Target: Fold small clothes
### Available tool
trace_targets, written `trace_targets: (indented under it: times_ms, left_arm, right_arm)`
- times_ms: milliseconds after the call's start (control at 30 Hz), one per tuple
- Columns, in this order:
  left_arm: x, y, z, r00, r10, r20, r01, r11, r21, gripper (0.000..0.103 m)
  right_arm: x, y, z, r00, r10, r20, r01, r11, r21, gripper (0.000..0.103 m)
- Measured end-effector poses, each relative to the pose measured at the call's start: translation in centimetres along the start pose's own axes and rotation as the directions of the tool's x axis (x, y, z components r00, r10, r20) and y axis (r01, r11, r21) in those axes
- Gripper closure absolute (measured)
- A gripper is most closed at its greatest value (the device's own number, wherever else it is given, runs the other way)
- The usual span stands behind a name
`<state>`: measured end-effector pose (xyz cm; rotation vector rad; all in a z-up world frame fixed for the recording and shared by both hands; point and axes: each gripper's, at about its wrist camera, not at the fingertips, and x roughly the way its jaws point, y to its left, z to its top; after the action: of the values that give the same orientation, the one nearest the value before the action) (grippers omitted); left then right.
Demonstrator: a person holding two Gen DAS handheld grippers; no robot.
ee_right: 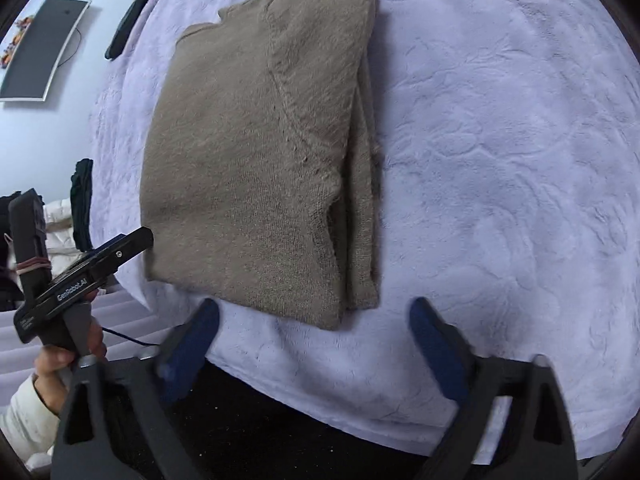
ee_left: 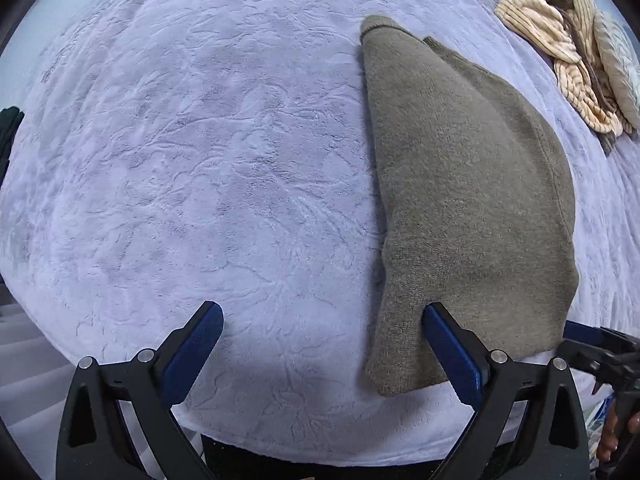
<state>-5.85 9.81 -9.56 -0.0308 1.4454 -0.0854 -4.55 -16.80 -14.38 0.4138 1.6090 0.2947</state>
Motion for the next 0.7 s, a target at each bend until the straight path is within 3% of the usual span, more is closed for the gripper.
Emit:
trace_targets:
  times_ms: [33, 67, 167, 233, 300, 400, 700]
  left_arm:
    - [0.4, -0.4, -0.2, 1.0, 0.002, -0.008, -0.002, 1.0, 0.014, 0.002]
    - [0.9, -1.1, -0.4, 1.0, 0.005, -0.017, -0.005, 1.0, 0.026, 0.002]
    - [1.9, -2.0, -1.0, 0.999, 0.007, -0.041, -0.005, 0.999, 0.044, 0.002]
    - [1.8, -2.5, -1.1, 0.999, 0.005, -0.044, -0.003, 0.999, 0.046, 0.002]
    - [1.2, -2.9, -1.3, 0.999, 0.005, -0.038, -0.003, 0.998, 0.057, 0.002]
    - [-0.1, -3.6, -1.1, 1.0, 0.017, -0.024, -0.015, 0.996, 0.083, 0.002]
    - [-3.6, -6.4, 1.5, 0.999, 0.024, 0.036, -0.026, 0.997, 0.071, 0.002]
  right_arm:
    - [0.3, 0.1, 0.4, 0.999, -0.05, -0.005, 0.05, 0.999, 0.005, 0.045]
    - [0.8, -0.1, 0.6, 0.994, -0.113, -0.011, 0.113, 0.993, 0.014, 0.047]
    - [1.5, -1.3, 1.2, 0.978, -0.207, 0.006, 0.206, 0.977, 0.051, 0.043]
    - [1.5, -1.1, 1.3, 0.962, -0.273, 0.022, 0.273, 0.962, -0.003, 0.033]
    - [1.1, -0.5, 1.0, 0.949, -0.312, 0.037, 0.314, 0.948, -0.051, 0.03]
    - [0.0, -0.3, 0.7, 0.955, -0.296, 0.032, 0.298, 0.954, -0.044, 0.024]
    - [-5.4, -0.2, 1.8, 0.964, -0.247, 0.096, 0.249, 0.969, -0.009, 0.021]
